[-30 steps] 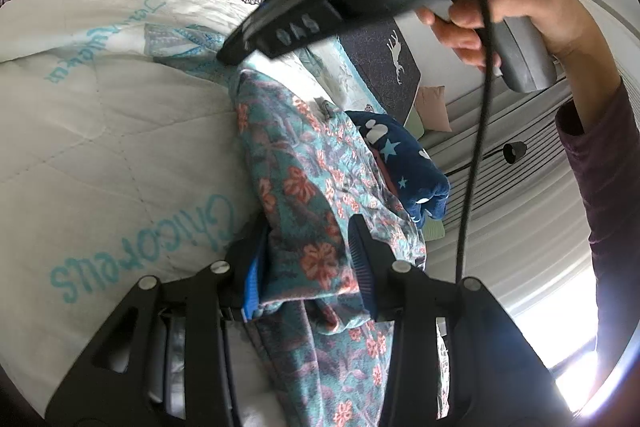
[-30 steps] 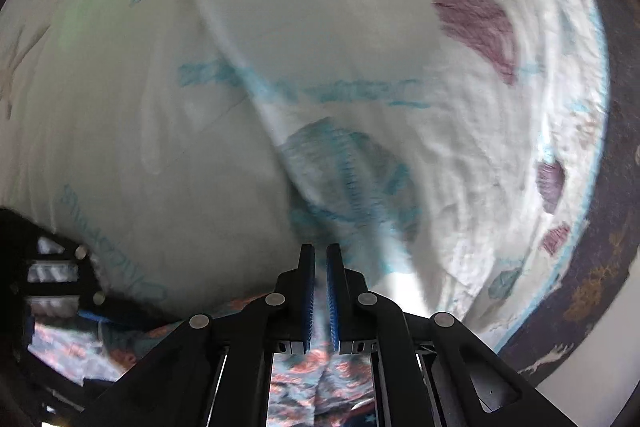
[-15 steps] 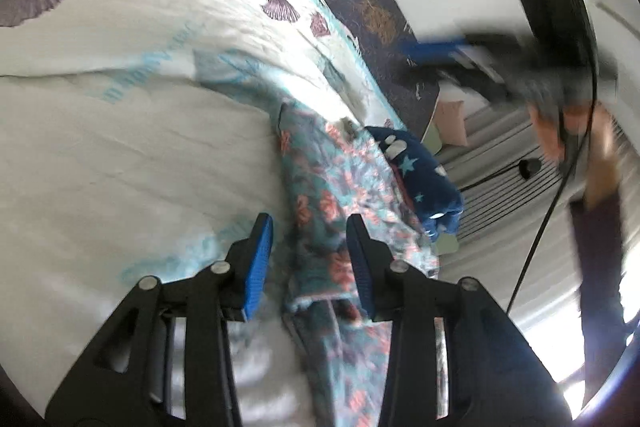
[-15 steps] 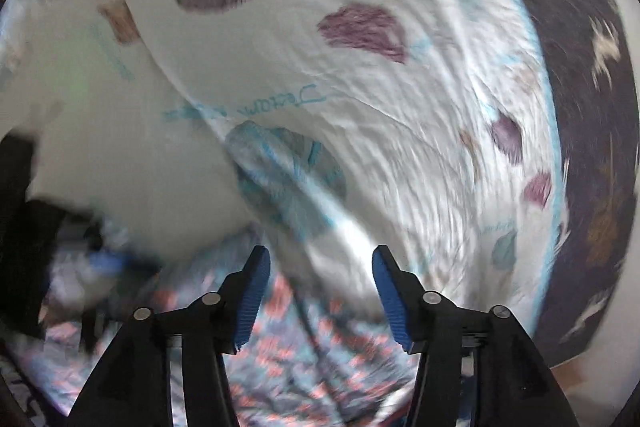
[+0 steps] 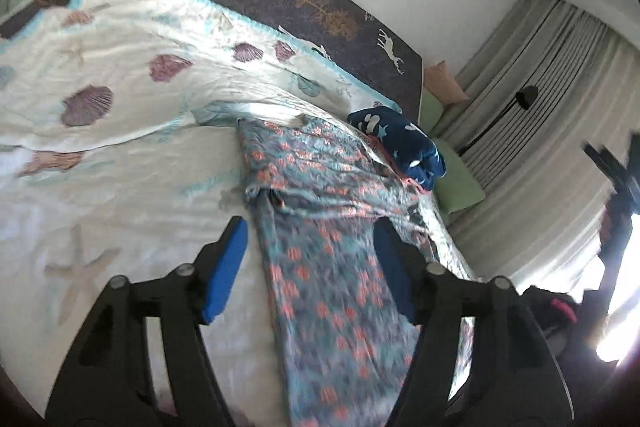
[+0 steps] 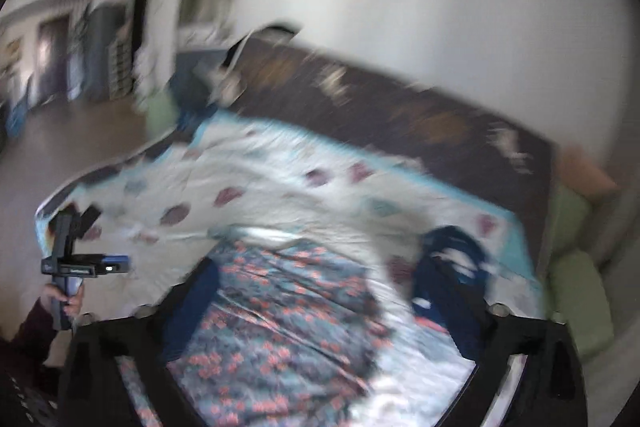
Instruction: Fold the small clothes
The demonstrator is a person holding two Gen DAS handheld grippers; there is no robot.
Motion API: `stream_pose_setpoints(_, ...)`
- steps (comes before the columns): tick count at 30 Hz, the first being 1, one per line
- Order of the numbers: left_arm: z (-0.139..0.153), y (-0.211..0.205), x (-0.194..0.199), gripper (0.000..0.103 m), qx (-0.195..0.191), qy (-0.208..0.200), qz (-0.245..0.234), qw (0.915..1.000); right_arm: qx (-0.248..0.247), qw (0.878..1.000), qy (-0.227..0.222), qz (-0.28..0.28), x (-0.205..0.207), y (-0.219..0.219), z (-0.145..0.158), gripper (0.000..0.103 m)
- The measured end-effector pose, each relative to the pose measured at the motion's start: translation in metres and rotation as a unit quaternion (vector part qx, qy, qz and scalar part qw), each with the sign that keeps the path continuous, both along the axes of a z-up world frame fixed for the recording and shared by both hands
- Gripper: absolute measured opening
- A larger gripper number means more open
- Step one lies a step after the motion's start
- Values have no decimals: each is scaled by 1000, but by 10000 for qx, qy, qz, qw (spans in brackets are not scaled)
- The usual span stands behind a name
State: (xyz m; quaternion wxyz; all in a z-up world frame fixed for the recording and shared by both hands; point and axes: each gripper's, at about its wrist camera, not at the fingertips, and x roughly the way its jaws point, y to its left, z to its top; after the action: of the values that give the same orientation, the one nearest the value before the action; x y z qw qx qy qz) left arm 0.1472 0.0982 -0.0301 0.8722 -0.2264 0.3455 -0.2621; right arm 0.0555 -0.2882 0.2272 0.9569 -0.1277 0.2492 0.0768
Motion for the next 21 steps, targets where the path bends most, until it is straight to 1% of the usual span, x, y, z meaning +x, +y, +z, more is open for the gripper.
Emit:
stream_pose_setpoints(1,3,-2,-15,76,7,-10,-28,10000,17,9999,-7,-108,-38,-12,-1,103)
stream_pose_setpoints(3,7,-10,-44,76,129,64,-111,9998,-13,9996,232,-147,-87,-25,-11,103)
stream_pose_setpoints(4,7,-16,-59,76,302,82,-138,9994,-90,9992,291,-262,-110,-30,-21,103)
stream_pose_setpoints(5,7,-20,-69,76,454,81,-138,9988,-203,9977,360,-530,-137,-38,-39,103)
stream_pose_setpoints(6,5,-26,-79,76,690,91,-119,9975,-207,9966,415,-686,-151,-44,-48,103)
stream_pose_setpoints(7,2,-32,-91,76,926,121,-79,9956,-116,9947,551,-865,-164,-54,-68,103)
stream_pose_setpoints(8,-2,-36,-101,76,1051,166,-42,9943,145,9918,837,-955,-176,-67,-97,103)
stream_pose_setpoints(9,-7,-39,-111,76,1043,245,-22,9942,349,9890,1047,-980,-181,-77,-117,103)
stream_pose_setpoints(10,-12,-40,-118,76,927,331,-40,9951,654,9842,1304,-1000,-183,-88,-143,103)
stream_pose_setpoints(12,-27,-41,-125,76,601,571,-107,9965,1596,9645,1850,-1001,-176,-113,-202,103)
stream_pose_setpoints(13,-36,-41,-128,76,416,730,-134,9964,2334,9451,2070,-975,-170,-128,-235,103)
stream_pose_setpoints(14,-42,-40,-130,76,248,816,-182,9962,3004,9229,2215,-946,-165,-140,-260,103)
stream_pose_setpoints(15,-50,-39,-132,76,17,967,-227,9951,3453,9049,2312,-919,-161,-147,-275,103)
stream_pose_setpoints(16,-55,-37,-136,76,-175,1076,-223,9938,4003,8781,2471,-869,-153,-157,-298,103)
stream_pose_setpoints(17,-61,-35,-138,76,-380,1178,-237,9920,4258,8643,2539,-846,-147,-163,-312,102)
stream_pose_setpoints(18,-69,-31,-139,76,-587,1313,-254,9893,4312,8601,2581,-871,-142,-165,-319,102)
stream_pose_setpoints(20,-79,-28,-143,76,-784,1505,-229,9852,4236,8602,2683,-929,-131,-170,-333,102)
stream_pose_setpoints(21,-85,-25,-144,76,-845,1595,-211,9834,4243,8584,2727,-935,-126,-171,-338,101)
